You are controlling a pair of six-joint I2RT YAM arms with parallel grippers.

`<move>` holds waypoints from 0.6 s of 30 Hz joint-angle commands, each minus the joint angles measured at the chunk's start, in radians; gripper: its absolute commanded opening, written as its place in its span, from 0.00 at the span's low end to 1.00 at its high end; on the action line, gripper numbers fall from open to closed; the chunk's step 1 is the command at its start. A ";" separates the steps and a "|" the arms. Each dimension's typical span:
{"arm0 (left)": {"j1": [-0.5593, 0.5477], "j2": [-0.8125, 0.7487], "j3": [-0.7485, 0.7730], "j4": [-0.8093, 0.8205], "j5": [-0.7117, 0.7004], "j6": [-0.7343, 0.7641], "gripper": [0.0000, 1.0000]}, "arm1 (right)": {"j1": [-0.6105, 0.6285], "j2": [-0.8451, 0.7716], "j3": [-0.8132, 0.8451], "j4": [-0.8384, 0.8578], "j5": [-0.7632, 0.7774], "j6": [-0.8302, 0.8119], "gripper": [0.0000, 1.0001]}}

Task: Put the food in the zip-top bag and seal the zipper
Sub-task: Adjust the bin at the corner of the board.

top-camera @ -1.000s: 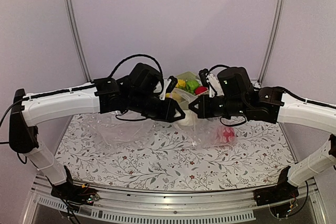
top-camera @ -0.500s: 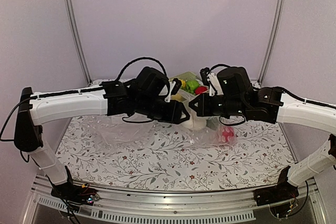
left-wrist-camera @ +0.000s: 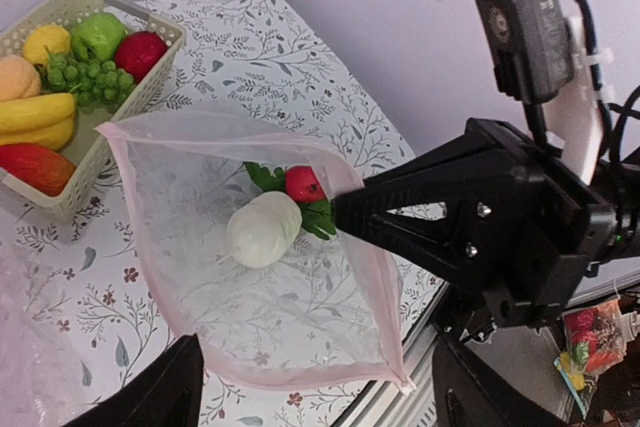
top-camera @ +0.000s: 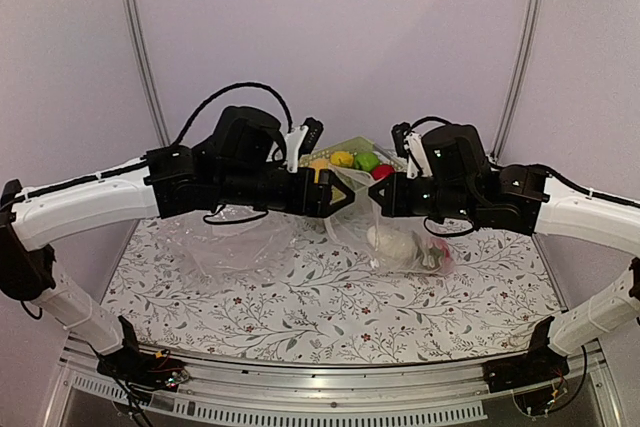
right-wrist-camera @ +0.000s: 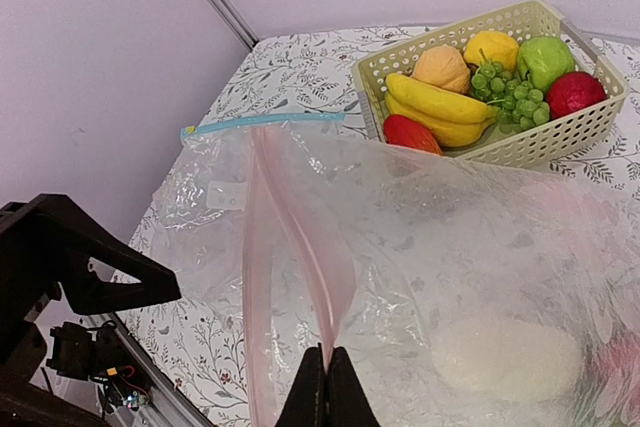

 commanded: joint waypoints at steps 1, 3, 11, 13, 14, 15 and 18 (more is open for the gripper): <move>0.004 -0.105 -0.054 0.048 -0.032 0.029 0.80 | 0.005 -0.031 -0.014 -0.024 0.043 -0.009 0.00; 0.023 -0.137 -0.076 0.042 -0.034 0.028 0.81 | 0.005 -0.035 -0.015 -0.026 0.045 -0.010 0.00; 0.094 -0.212 -0.131 -0.020 -0.059 0.028 0.83 | 0.004 -0.073 -0.023 -0.032 0.033 -0.027 0.00; 0.124 -0.221 -0.135 -0.045 -0.062 0.036 0.87 | 0.003 -0.098 -0.025 -0.038 0.031 -0.045 0.00; 0.141 -0.221 -0.136 -0.059 -0.053 0.043 0.88 | 0.004 -0.109 -0.023 -0.047 0.035 -0.051 0.00; 0.158 -0.219 -0.135 -0.073 -0.051 0.051 0.89 | 0.003 -0.125 -0.022 -0.057 0.041 -0.058 0.00; 0.203 -0.202 -0.136 -0.093 -0.050 0.075 0.90 | 0.003 -0.161 -0.016 -0.087 0.064 -0.073 0.00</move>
